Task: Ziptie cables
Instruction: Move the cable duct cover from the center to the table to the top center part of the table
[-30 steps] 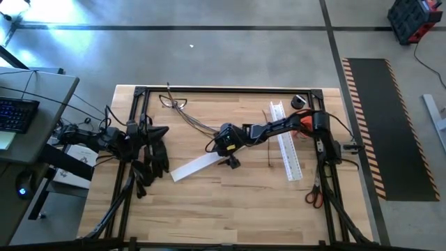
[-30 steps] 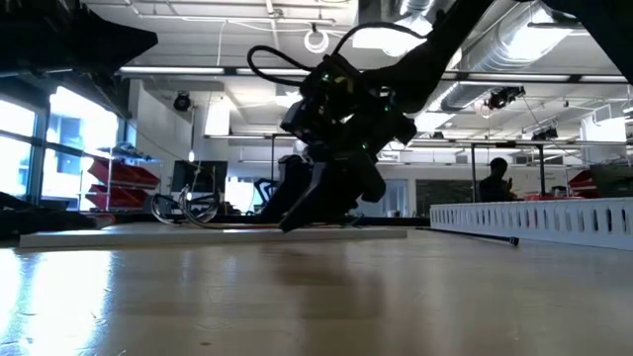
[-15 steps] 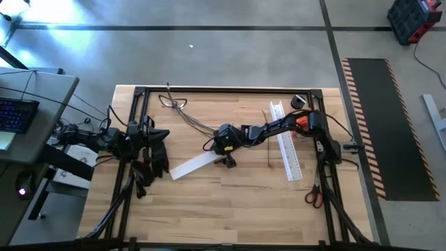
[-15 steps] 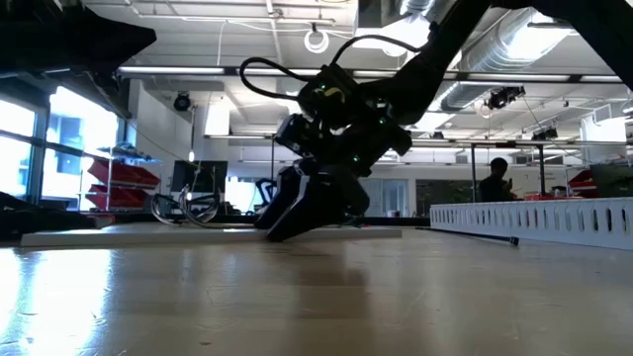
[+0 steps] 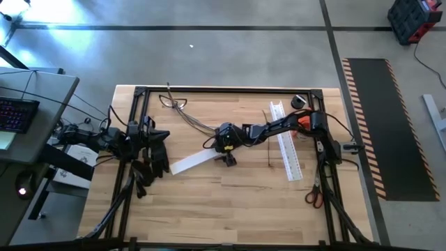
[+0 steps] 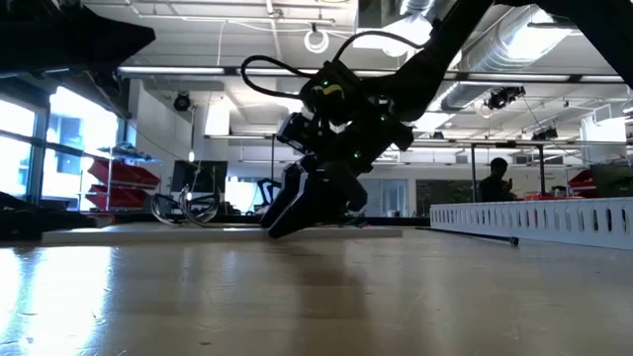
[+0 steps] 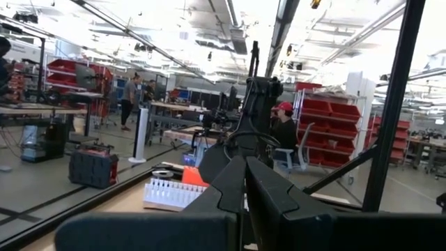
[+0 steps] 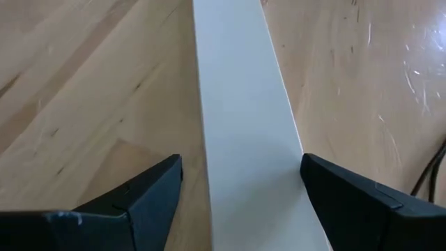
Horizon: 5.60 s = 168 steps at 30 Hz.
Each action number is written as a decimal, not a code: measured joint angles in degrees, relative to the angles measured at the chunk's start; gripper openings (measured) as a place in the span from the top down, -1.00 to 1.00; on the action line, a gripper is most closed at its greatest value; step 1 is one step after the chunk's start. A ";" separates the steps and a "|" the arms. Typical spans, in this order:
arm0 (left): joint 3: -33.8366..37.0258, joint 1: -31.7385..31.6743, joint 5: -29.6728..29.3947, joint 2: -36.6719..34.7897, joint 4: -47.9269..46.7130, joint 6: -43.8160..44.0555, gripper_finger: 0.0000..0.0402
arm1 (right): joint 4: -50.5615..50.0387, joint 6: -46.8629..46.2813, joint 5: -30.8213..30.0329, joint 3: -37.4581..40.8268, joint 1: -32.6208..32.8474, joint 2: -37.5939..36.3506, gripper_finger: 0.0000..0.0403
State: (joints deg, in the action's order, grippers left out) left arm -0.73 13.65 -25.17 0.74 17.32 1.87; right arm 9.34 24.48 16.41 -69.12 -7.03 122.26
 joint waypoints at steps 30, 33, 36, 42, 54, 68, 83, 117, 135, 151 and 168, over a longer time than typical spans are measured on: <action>0.04 -0.02 -0.54 0.65 -0.79 0.02 1.00 | 7.50 -3.55 3.00 -1.73 0.22 8.77 -0.37; 0.04 -0.02 -0.56 0.65 -0.79 0.03 1.00 | 8.37 -3.72 3.01 -1.81 0.26 9.70 -0.12; 0.04 -0.02 -0.57 0.65 -0.77 0.48 1.00 | 9.11 -4.55 2.34 -1.81 0.32 9.98 -0.03; 0.04 -0.02 -0.57 0.65 -0.77 0.50 1.00 | 11.13 -9.98 -0.14 -1.57 0.42 9.01 -0.03; 0.03 -0.02 -0.50 0.65 -1.07 0.79 1.00 | 4.26 -14.28 0.53 -1.01 -0.77 -3.69 -0.03; 0.02 0.02 -0.44 0.72 -1.71 1.05 1.00 | -8.55 -4.30 -3.61 -1.14 -14.80 -12.66 0.88; 0.02 -0.02 -0.48 0.71 -1.13 1.01 1.00 | -3.83 1.54 10.96 -1.22 -7.62 -6.52 0.06; 0.02 0.00 -0.25 0.71 -1.18 1.16 1.00 | 0.87 -6.44 -3.57 -1.71 -6.74 5.40 -0.03; 0.02 0.00 0.67 0.71 -1.16 2.51 1.00 | 2.56 -12.19 3.48 -1.01 -5.11 -2.24 -0.03; 0.00 0.02 0.72 0.71 -1.20 2.51 1.00 | -4.33 -7.31 -1.29 -1.25 -17.64 -7.43 -0.02; 0.00 0.00 0.76 0.71 -0.71 2.47 1.00 | -8.31 0.58 -4.22 -1.25 -23.52 -6.71 -0.02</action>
State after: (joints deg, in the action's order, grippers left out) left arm -0.73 13.65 -24.40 1.45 16.61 4.34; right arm 1.03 25.06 12.19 -70.37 -30.54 115.55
